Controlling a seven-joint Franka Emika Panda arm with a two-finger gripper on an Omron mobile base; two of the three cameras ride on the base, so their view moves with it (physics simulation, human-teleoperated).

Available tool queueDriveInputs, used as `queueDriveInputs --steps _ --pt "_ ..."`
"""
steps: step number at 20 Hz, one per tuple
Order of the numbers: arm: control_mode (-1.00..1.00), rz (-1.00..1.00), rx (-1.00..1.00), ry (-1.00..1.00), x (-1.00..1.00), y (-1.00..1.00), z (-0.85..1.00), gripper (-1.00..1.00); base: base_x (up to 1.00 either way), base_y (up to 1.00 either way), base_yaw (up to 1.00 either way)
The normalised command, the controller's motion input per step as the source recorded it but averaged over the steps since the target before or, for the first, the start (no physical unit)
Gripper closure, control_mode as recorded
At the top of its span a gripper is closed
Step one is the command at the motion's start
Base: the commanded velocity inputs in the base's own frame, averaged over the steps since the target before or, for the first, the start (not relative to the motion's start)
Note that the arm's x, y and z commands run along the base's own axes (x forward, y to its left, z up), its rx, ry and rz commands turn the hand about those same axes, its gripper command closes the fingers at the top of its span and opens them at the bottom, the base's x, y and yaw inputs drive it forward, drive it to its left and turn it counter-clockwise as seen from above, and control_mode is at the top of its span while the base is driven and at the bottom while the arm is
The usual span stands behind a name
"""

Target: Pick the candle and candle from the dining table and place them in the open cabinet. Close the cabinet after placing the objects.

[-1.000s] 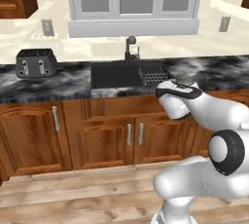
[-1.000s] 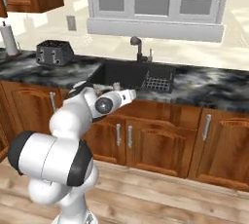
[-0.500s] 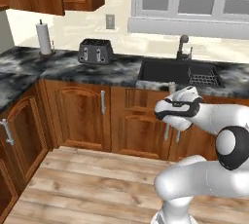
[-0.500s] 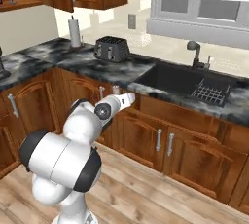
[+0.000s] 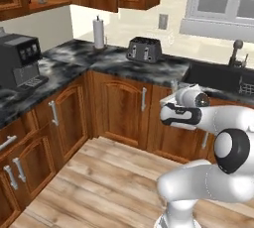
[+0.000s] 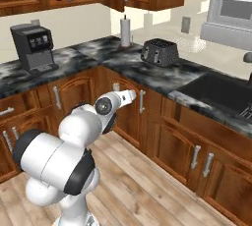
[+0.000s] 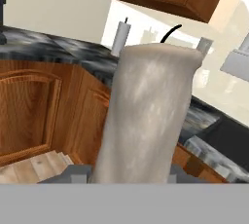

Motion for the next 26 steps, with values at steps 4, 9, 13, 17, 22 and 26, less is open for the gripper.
queueDriveInputs --steps 4,9,13,17,22,26 --pt "1.00 0.00 0.00 0.00 0.00 0.00 0.00 1.00 -0.05 0.00 0.35" --pt "1.00 0.00 0.00 0.00 0.00 0.00 0.00 1.00 0.00 0.00 0.31" --pt "1.00 0.00 0.00 0.00 0.00 0.00 0.00 1.00 0.00 0.00 0.22" --pt "1.00 0.00 0.00 0.00 0.00 0.00 0.00 1.00 0.00 0.00 0.18" --pt "1.00 0.00 0.00 0.00 0.00 0.00 0.00 1.00 0.00 -0.07 0.16" --pt "1.00 0.00 0.00 0.00 0.00 0.00 0.00 1.00 0.08 -0.35 0.11"
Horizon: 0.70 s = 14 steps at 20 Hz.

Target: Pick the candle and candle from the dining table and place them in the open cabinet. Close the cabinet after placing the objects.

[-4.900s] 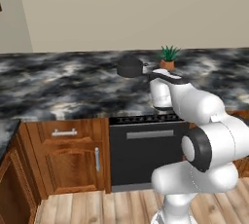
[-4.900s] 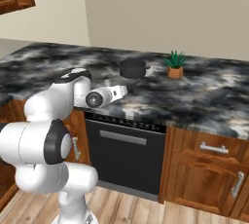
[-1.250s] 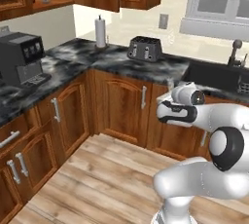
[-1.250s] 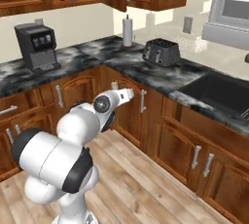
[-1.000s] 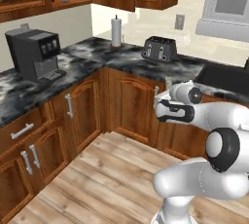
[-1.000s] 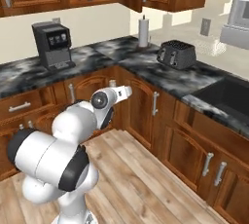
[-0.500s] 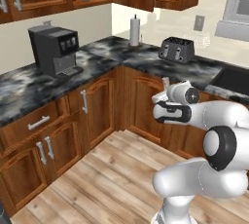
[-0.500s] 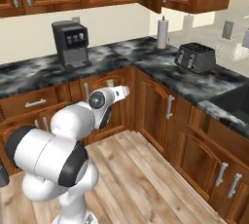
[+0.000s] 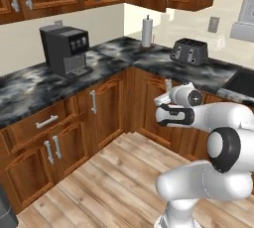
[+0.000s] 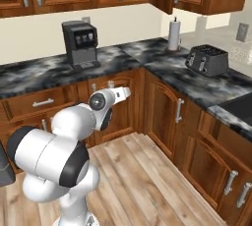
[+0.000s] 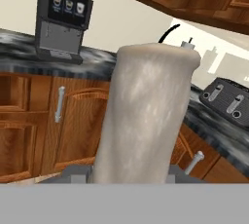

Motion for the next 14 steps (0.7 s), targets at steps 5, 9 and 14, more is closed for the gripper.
queueDriveInputs --steps 5,9,14 --pt "1.00 0.00 0.00 0.00 0.00 0.00 0.00 1.00 0.30 -0.51 0.13" --pt "1.00 0.00 0.00 0.00 0.00 0.00 0.00 1.00 0.39 -0.53 0.14" --pt "1.00 0.00 0.00 0.00 0.00 0.00 0.00 1.00 0.47 -0.45 0.15"
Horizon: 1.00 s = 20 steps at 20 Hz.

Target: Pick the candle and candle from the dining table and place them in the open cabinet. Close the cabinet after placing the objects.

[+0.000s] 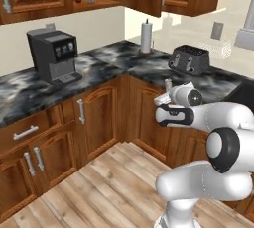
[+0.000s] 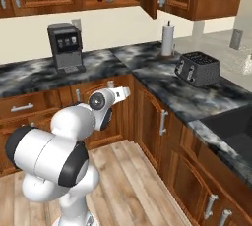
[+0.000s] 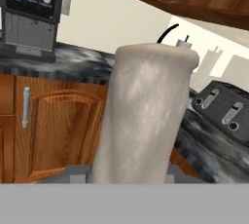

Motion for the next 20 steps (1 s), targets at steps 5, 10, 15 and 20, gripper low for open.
queueDriveInputs --steps 5,10,15,20 --pt "1.00 0.00 0.00 0.00 0.00 0.00 0.00 1.00 0.49 -0.35 0.19" --pt "1.00 0.00 0.00 0.00 0.00 0.00 0.00 1.00 0.48 -0.21 0.28" --pt "1.00 0.00 0.00 0.00 0.00 0.00 0.00 1.00 0.46 -0.12 0.34" --pt "1.00 0.00 0.00 0.00 0.00 0.00 0.00 1.00 0.37 -0.11 0.35"
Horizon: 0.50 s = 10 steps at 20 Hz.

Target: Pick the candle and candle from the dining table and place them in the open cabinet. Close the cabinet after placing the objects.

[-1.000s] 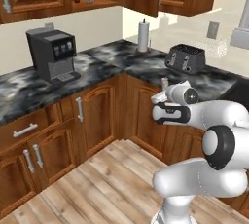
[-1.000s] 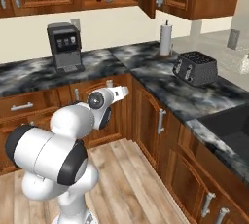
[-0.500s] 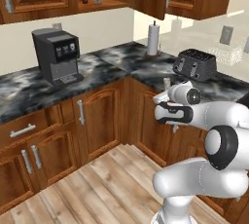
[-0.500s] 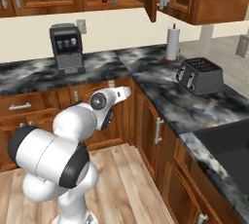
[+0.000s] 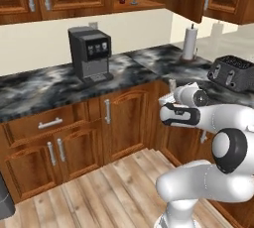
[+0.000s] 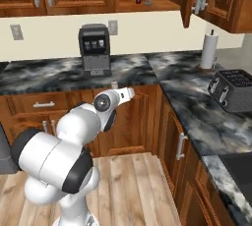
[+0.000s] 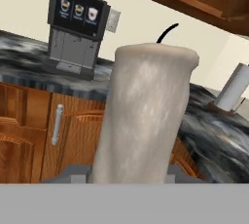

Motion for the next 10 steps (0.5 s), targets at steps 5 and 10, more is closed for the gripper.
queueDriveInputs --steps 5,10 --pt "1.00 0.00 0.00 0.00 0.00 0.00 0.00 1.00 0.09 -0.13 0.18" --pt "1.00 0.00 0.00 0.00 0.00 0.00 0.00 1.00 0.00 -0.28 0.09"
